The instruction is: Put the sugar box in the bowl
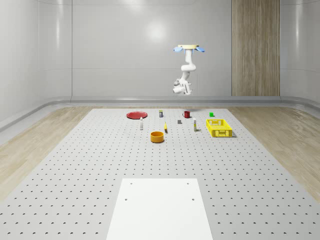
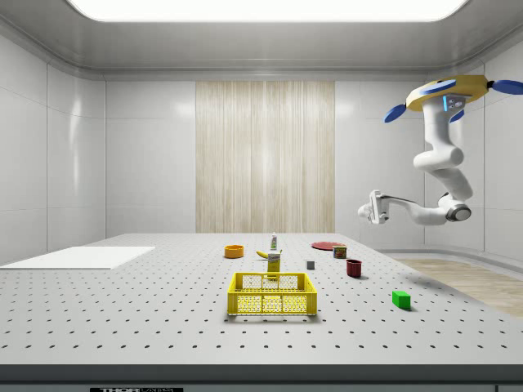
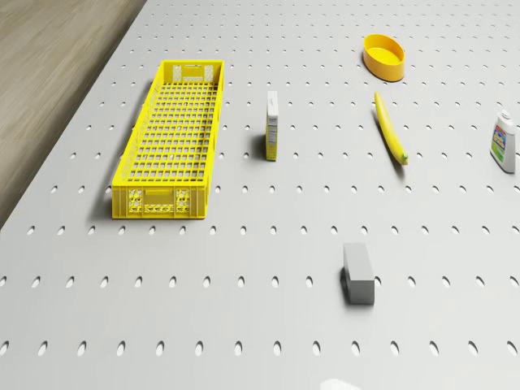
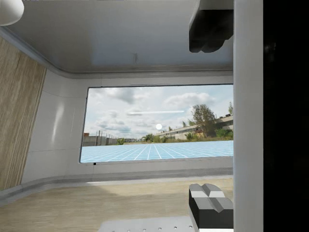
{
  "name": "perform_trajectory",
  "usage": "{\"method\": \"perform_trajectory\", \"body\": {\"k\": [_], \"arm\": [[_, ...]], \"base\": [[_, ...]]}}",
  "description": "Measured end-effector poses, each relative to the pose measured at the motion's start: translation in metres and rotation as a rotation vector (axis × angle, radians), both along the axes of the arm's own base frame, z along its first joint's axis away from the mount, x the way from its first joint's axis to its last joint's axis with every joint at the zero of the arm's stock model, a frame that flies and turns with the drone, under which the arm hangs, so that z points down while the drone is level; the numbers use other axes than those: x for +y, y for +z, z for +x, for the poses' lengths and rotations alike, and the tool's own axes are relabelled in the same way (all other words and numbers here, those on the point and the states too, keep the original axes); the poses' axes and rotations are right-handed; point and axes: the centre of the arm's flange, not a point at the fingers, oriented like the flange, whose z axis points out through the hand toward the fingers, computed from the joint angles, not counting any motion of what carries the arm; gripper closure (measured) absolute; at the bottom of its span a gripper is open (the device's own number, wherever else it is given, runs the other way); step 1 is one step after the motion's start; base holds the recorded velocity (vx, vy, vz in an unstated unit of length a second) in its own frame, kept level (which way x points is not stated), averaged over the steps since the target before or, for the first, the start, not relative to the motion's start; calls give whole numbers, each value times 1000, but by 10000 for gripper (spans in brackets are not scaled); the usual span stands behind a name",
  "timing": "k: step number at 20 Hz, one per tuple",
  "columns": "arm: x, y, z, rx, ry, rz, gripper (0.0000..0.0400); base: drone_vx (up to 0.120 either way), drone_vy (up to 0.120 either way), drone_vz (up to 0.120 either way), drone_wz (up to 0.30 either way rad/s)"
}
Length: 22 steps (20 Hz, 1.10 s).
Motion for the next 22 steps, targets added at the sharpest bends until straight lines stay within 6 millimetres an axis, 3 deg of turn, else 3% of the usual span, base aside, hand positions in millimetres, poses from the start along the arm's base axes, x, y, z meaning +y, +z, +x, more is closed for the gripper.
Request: {"method": "perform_trajectory", "body": {"k": [4,9,14,22], "arm": [[-21,-60,2,0,-24,-654,0],[-61,-92,3,2,-42,-1176,0],[-83,-99,3,5,-46,-1411,0],[-95,-100,3,8,-47,-1536,0]], "base": [[120,0,-120,0],[120,0,-120,0],[120,0,-120,0],[120,0,-120,0]]}}
